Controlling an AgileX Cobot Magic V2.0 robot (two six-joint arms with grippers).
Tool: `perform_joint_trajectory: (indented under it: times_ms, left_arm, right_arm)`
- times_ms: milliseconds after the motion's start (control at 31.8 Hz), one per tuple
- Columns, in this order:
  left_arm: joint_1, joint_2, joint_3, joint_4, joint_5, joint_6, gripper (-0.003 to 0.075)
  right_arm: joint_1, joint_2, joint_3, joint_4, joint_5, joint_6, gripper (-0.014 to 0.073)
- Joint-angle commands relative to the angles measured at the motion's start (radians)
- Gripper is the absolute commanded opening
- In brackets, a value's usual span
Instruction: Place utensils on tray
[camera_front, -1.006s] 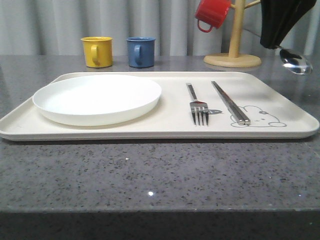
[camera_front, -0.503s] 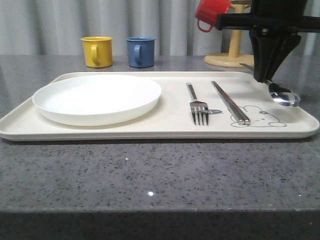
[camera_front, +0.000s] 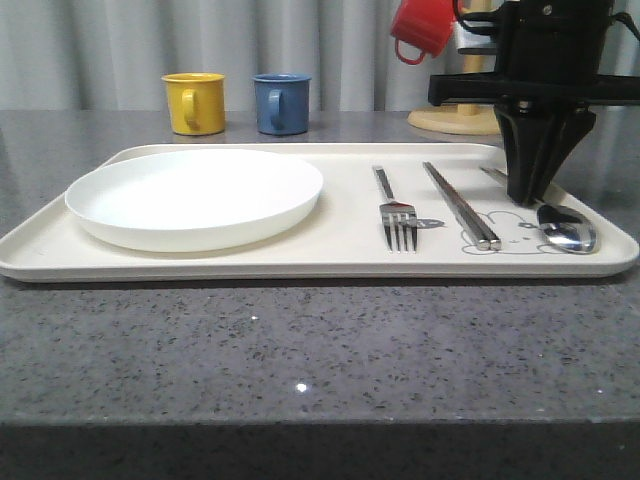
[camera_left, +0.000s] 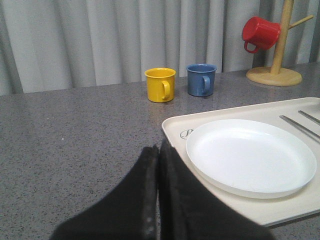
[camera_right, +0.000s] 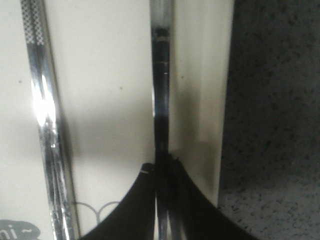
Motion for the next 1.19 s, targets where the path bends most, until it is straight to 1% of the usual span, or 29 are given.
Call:
perform_joint_trajectory:
  times_ms: [0,94,189,314,440,566,597,660,786,849,911,1163]
  left_arm:
    - [-0.005,0.012,-0.03,-0.012,-0.081,-0.008,-0.0018]
    - [-0.005,0.012,-0.03,-0.012,-0.081,-0.008,-0.0018]
    - [-0.005,0.012,-0.03,-0.012,-0.081,-0.008,-0.0018]
    - [-0.005,0.012,-0.03,-0.012,-0.081,-0.008,-0.0018]
    - [-0.005,0.012,-0.03,-0.012,-0.081,-0.008,-0.0018]
    - [-0.005,0.012,-0.03,-0.012,-0.081,-0.008,-0.0018]
    - [-0.005,0.012,-0.03,-0.012,-0.081,-0.008,-0.0018]
    - [-0.005,0.012,-0.03,-0.012,-0.081,-0.008,-0.0018]
    - [-0.005,0.012,-0.03,-0.012,-0.081,-0.008,-0.0018]
    - [-0.005,0.012,-0.03,-0.012,-0.081,-0.008,-0.0018]
    - [-0.005,0.012,-0.03,-0.012,-0.081,-0.008,-0.0018]
    - [-0.005,0.012,-0.03,-0.012,-0.081,-0.008,-0.0018]
  right_arm:
    - [-0.001,-0.049,-0.02,-0.011,0.086,0.0,0.0119]
    - [-0.001,-0.049,-0.02,-0.011,0.085,0.0,0.024]
    - [-0.001,-0.051,-0.02,-0.011,0.081,0.0,0.0306]
    - [-0.001,-0.074,-0.022,-0.011,0.073,0.0,0.0314]
    - [-0.001,-0.145,-0.022,-0.017,0.055,-0.008,0.0314]
    - [-0.001,-0.258,-0.022,-0.024,0.042,-0.072,0.0309]
    - [-0.001,-0.287,-0.022,-0.024,0.04,-0.092,0.0299]
    - [-0.001,-0.345,-0.02,-0.024,0.023,-0.133,0.0246]
    - [0.005,-0.463,0.031,-0.022,-0.08,-0.177,0.0058]
    - [0.005,-0.527,0.084,-0.025,-0.142,-0.177,-0.0021]
    - [0.005,-0.579,0.147,-0.039,-0.209,-0.177,-0.0071]
    - [0.005,-0.824,0.432,-0.117,-0.504,-0.178,-0.0073]
